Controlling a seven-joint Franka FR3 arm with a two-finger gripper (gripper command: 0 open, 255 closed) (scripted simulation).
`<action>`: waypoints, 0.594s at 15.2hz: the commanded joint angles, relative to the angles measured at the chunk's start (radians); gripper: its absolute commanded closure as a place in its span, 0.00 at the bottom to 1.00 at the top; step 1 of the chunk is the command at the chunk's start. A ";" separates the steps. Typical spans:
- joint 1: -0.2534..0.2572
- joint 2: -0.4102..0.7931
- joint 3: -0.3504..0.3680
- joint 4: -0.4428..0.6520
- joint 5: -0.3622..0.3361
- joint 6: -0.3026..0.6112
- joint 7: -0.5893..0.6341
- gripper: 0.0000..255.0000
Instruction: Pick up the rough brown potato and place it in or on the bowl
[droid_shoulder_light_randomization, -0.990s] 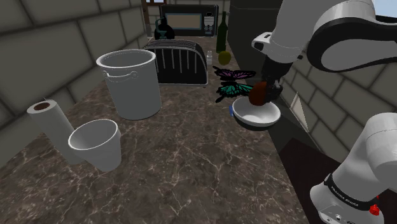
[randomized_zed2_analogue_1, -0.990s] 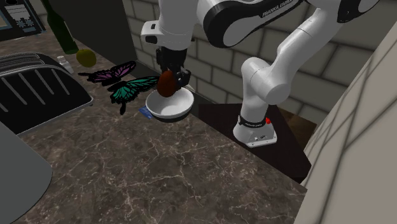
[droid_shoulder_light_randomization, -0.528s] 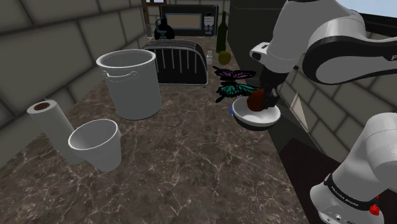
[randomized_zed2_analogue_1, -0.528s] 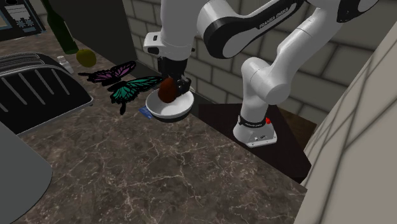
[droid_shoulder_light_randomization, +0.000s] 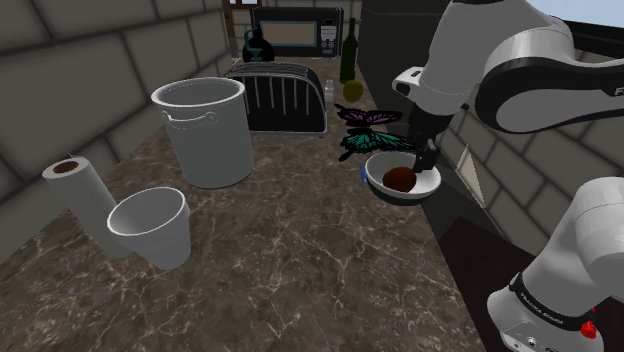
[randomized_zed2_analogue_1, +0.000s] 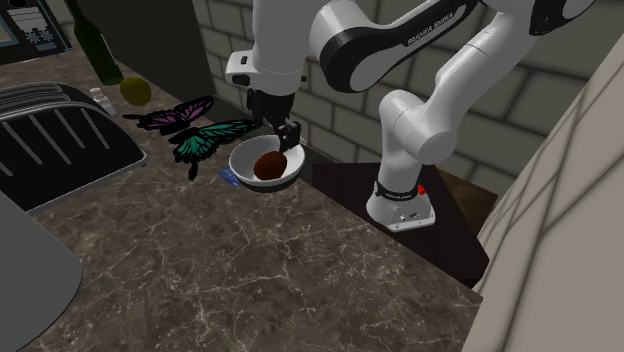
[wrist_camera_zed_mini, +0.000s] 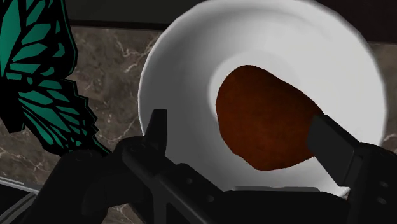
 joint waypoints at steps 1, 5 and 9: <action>0.000 0.000 0.000 0.000 0.000 0.000 0.000 0.00; 0.010 -0.017 0.011 0.054 0.015 -0.073 -0.005 0.00; 0.017 -0.027 0.021 0.106 0.027 -0.136 -0.008 0.00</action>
